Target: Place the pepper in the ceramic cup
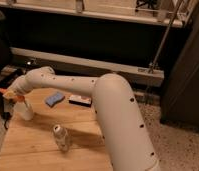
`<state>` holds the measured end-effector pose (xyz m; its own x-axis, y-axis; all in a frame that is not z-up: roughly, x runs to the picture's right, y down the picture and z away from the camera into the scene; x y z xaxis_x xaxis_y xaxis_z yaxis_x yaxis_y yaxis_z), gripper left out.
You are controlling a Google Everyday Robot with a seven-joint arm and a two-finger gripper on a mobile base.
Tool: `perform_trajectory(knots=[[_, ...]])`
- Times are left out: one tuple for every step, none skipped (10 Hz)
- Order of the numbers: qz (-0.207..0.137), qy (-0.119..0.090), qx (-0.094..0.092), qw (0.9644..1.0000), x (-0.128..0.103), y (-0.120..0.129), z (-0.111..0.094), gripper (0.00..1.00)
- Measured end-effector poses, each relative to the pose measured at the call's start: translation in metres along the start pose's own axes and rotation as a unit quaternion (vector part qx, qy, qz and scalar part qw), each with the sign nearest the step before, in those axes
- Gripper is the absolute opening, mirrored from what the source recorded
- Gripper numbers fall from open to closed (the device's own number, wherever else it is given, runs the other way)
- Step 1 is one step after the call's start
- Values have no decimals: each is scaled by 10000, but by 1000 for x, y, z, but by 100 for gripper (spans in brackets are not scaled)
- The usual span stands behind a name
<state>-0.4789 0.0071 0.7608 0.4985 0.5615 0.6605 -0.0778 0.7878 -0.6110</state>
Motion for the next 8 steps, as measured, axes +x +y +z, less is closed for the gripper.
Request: perform_trajectory(knots=[[-9, -25, -48, 10000, 2, 2, 0, 13], [-21, -44, -96, 9999, 3, 4, 0, 23], [-17, -65, -137, 9999, 5, 5, -1, 33], [2, -91, -177, 9998, 6, 5, -3, 43], [26, -113, -205, 9997, 8, 5, -4, 53], [51, -134, -227, 9996, 9, 3, -6, 64], [76, -153, -237, 9996, 10, 1, -8, 73], [94, -171, -246, 9995, 11, 0, -11, 79]])
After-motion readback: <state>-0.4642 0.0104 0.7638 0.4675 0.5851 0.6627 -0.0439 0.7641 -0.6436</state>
